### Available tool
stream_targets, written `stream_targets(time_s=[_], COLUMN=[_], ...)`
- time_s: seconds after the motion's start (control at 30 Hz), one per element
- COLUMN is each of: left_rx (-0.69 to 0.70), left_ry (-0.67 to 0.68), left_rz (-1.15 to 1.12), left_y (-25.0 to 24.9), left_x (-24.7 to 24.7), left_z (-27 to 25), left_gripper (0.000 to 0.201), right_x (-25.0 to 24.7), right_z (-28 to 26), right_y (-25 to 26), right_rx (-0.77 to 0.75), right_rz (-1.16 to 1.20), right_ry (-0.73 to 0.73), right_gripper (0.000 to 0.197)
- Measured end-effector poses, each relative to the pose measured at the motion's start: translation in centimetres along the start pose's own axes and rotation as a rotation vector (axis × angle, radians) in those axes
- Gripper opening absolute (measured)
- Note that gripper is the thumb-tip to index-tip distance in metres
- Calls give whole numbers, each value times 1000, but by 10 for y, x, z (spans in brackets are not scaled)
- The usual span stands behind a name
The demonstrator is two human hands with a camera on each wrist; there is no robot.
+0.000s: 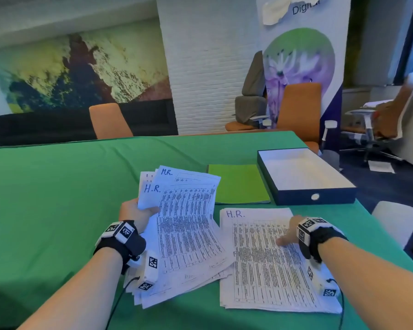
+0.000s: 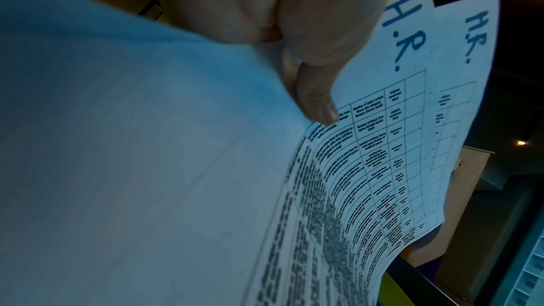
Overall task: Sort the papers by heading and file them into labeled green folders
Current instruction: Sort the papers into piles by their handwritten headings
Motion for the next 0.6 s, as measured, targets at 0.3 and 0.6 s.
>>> stream_targets(time_s=[0.3,0.6], left_rx=[38,0], left_ry=[-13,5], left_rz=[14,3], left_y=[-11,-1], left_x=[2,3], left_z=[-7,-8], left_gripper=[29,33], right_x=[-6,-9], right_z=[-8,-10], right_y=[-1,2], right_rx=[-5,-2], right_rz=[33,208], right_ry=[-64,-77], right_gripper=[58,63])
Point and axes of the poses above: each hand's wrist, its own z-axis towards the middle knuckle, its own x-axis out of the palm, y = z × x, the point moved 9 cm from there along z, towards the middle knuckle, and after that the axes turned 10 degrees about x, right-handed, at the moved point
